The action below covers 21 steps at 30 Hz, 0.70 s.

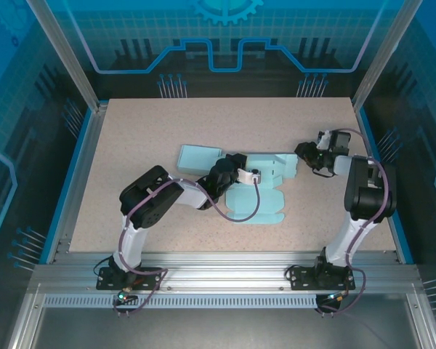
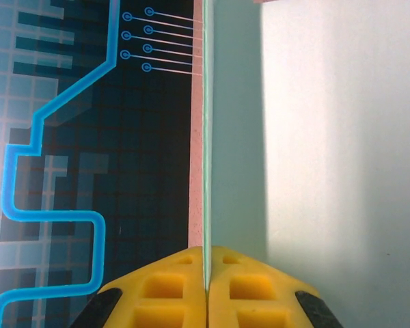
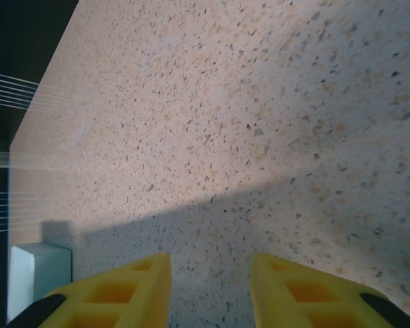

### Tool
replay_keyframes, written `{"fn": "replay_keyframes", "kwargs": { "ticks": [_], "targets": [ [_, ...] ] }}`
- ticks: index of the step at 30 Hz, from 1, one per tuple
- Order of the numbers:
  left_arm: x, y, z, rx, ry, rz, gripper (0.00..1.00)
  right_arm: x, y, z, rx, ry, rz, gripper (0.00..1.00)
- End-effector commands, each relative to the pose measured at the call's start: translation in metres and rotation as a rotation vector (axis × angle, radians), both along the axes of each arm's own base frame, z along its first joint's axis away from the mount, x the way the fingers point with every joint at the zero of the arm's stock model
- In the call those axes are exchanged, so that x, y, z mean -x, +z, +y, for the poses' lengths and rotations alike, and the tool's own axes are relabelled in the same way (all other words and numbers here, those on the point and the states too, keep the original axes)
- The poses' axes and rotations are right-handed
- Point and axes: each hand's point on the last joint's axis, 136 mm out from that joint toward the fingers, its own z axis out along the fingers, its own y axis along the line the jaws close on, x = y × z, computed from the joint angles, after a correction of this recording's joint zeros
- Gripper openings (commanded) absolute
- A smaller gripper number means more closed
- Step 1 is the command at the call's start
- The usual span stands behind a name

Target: Fold the paper box

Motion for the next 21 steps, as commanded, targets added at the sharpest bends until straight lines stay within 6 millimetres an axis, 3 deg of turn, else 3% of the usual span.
{"fn": "replay_keyframes", "kwargs": {
  "ticks": [1, 11, 21],
  "targets": [
    [0.001, -0.004, -0.006, 0.0, -0.026, 0.0, 0.06, 0.007, 0.006, 0.021, -0.087, 0.072, -0.011, 0.37],
    [-0.008, 0.001, 0.001, 0.004, 0.005, -0.024, 0.06, 0.036, 0.025, 0.041, -0.222, 0.107, -0.024, 0.37],
    [-0.016, 0.02, 0.001, 0.03, 0.022, -0.134, 0.07, 0.029, 0.024, 0.059, -0.408, 0.168, -0.064, 0.36]
  ]
}}
